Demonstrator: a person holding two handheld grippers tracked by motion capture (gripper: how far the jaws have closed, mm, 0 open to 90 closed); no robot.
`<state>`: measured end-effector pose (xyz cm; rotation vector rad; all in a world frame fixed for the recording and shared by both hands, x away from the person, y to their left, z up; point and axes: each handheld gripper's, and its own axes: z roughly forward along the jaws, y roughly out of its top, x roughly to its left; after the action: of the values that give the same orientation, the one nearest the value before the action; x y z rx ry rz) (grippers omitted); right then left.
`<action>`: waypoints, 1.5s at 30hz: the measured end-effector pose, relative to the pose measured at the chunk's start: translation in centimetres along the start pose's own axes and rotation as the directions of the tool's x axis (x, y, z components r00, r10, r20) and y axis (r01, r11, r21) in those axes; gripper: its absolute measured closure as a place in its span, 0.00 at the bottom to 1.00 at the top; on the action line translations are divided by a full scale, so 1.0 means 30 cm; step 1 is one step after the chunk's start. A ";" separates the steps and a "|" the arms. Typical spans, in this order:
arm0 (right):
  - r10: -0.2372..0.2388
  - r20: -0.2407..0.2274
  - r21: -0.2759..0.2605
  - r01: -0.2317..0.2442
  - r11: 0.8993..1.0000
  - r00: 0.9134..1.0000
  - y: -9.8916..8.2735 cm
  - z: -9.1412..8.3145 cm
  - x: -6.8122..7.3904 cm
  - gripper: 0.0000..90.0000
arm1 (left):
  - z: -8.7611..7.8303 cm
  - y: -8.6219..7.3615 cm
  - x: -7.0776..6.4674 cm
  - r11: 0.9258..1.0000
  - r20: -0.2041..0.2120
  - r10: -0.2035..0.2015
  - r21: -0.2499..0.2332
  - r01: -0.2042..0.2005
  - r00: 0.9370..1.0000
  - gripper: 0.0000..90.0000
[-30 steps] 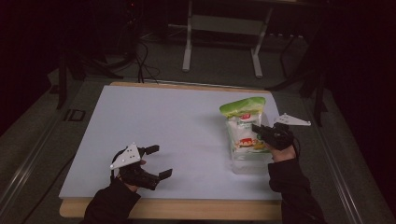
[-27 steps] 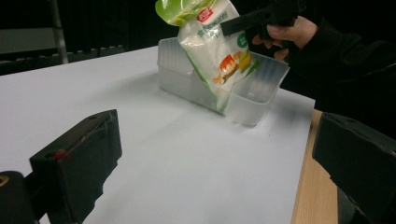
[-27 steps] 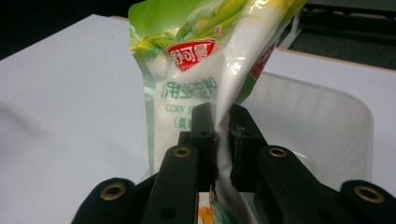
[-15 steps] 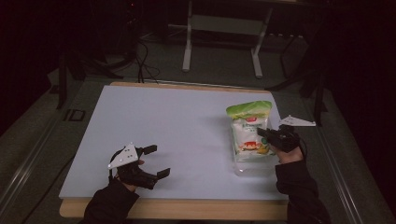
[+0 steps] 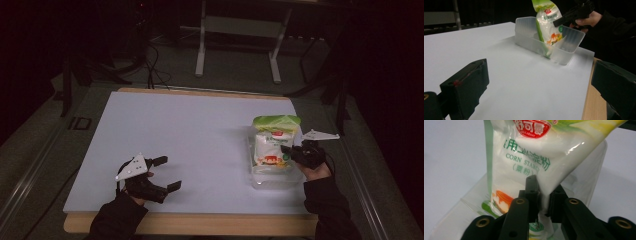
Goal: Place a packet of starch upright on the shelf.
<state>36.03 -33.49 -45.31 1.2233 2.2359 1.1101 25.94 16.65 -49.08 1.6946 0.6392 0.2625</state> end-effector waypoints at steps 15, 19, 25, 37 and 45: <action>0.060 0.025 -0.020 -0.059 0.998 0.998 0.001 -0.030 -0.013 0.50 | 0.008 0.000 -0.005 1.000 0.006 0.010 0.007 -0.010 1.000 0.02; 0.056 0.027 -0.044 -0.054 0.998 0.998 0.011 -0.058 -0.002 0.37 | 0.011 -0.002 -0.008 1.000 0.009 0.015 0.012 -0.015 1.000 0.02; 0.052 -0.031 -0.109 -0.055 0.993 0.998 0.024 -0.100 0.041 0.15 | 0.015 -0.006 -0.015 1.000 0.016 0.022 0.021 -0.022 1.000 0.02; -0.035 -0.101 -0.170 0.017 0.985 0.994 0.006 -0.097 0.160 0.15 | 0.010 -0.008 -0.022 0.999 0.022 0.031 0.009 -0.031 0.999 0.02; -0.117 -0.151 -0.191 0.087 0.978 0.982 -0.022 -0.087 0.239 0.15 | 0.012 -0.009 -0.026 0.999 0.022 0.047 0.019 -0.048 0.999 0.02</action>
<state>30.00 -28.99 -43.78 0.9636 2.2245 1.3838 25.40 15.96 -49.30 1.7304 0.5872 0.2719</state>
